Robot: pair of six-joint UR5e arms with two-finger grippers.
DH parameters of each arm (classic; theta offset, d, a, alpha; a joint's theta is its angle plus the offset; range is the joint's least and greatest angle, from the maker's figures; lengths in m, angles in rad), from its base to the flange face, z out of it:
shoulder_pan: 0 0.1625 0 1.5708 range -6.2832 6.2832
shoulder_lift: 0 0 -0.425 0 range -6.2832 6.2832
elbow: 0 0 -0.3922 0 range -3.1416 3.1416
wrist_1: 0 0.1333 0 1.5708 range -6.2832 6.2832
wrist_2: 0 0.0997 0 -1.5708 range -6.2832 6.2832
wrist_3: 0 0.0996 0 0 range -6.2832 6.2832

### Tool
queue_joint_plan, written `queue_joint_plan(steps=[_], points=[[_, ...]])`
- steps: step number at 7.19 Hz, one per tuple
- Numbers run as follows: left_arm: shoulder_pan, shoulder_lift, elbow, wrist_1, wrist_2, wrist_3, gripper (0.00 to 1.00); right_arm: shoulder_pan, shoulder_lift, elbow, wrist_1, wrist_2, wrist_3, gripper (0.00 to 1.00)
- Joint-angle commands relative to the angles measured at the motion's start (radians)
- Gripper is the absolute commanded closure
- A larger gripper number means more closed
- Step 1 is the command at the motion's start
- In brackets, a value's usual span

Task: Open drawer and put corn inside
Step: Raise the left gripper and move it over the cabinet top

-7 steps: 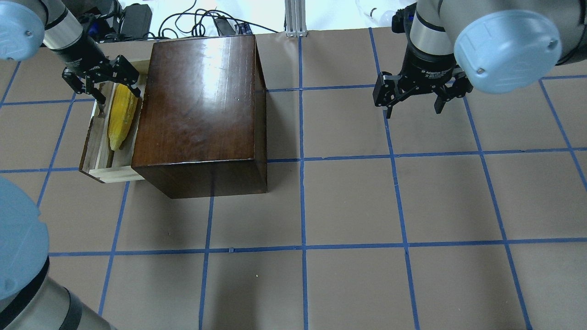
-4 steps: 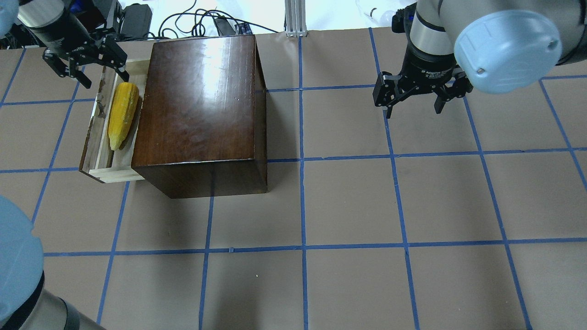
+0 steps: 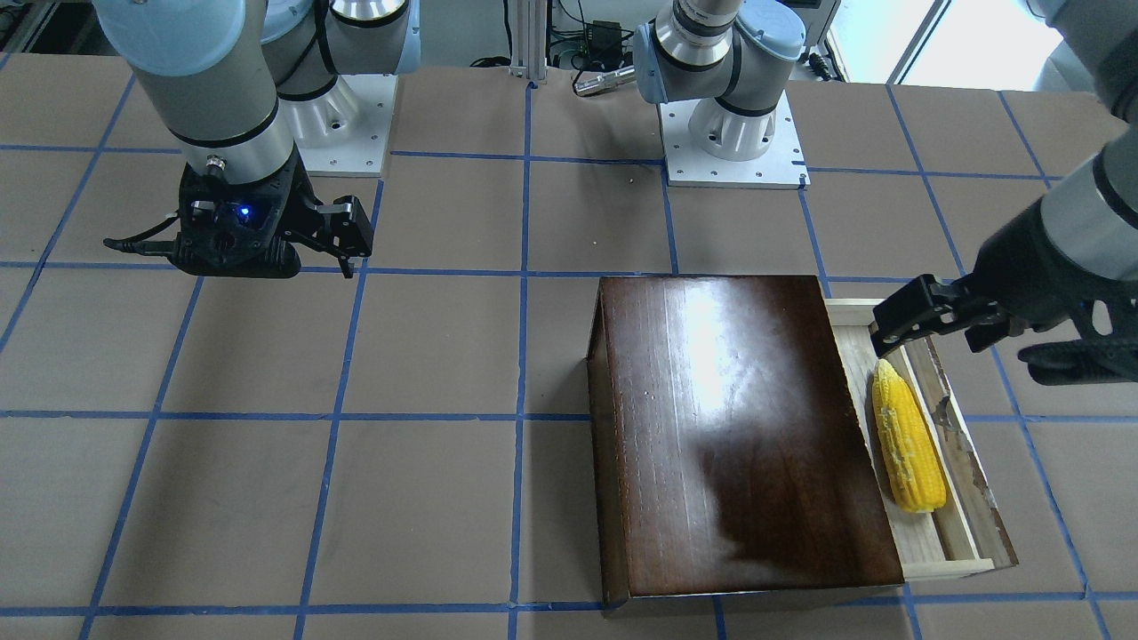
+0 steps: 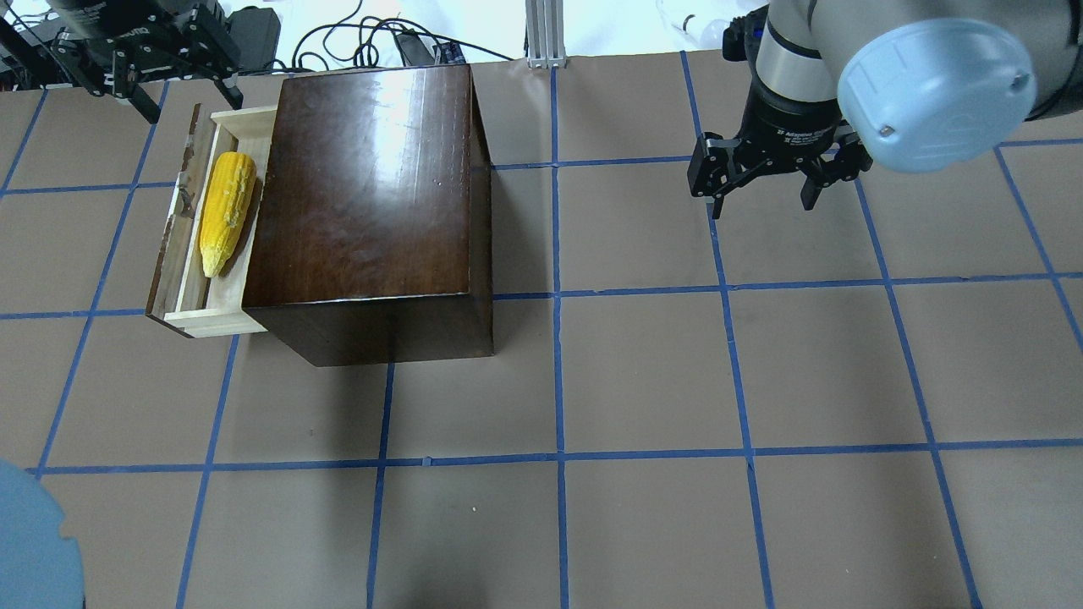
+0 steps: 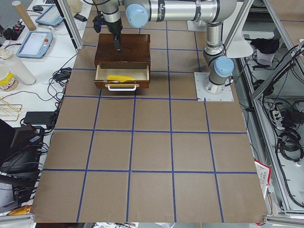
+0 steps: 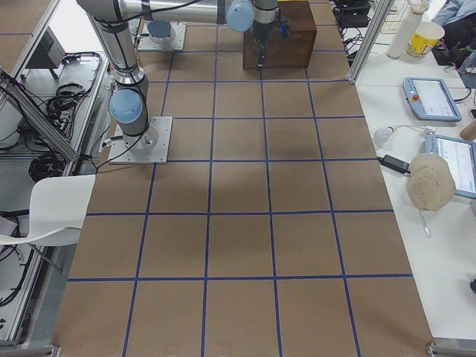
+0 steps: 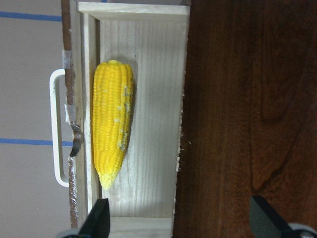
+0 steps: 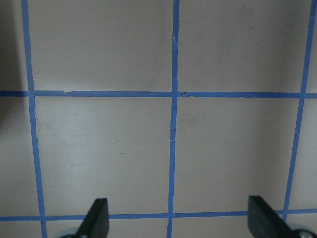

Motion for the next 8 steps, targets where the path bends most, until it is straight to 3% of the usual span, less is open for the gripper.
queue_joint_plan(steps=[1,8], points=[[-0.09,0.019,-0.025,-0.021,0.042,-0.086,0.0,0.0,-0.002,0.0,-0.001,-0.001,0.0,0.0],[-0.149,0.137,-0.213,-0.006,0.029,-0.127,0.0,0.0,0.0,0.0,0.001,-0.002,0.0,0.0]])
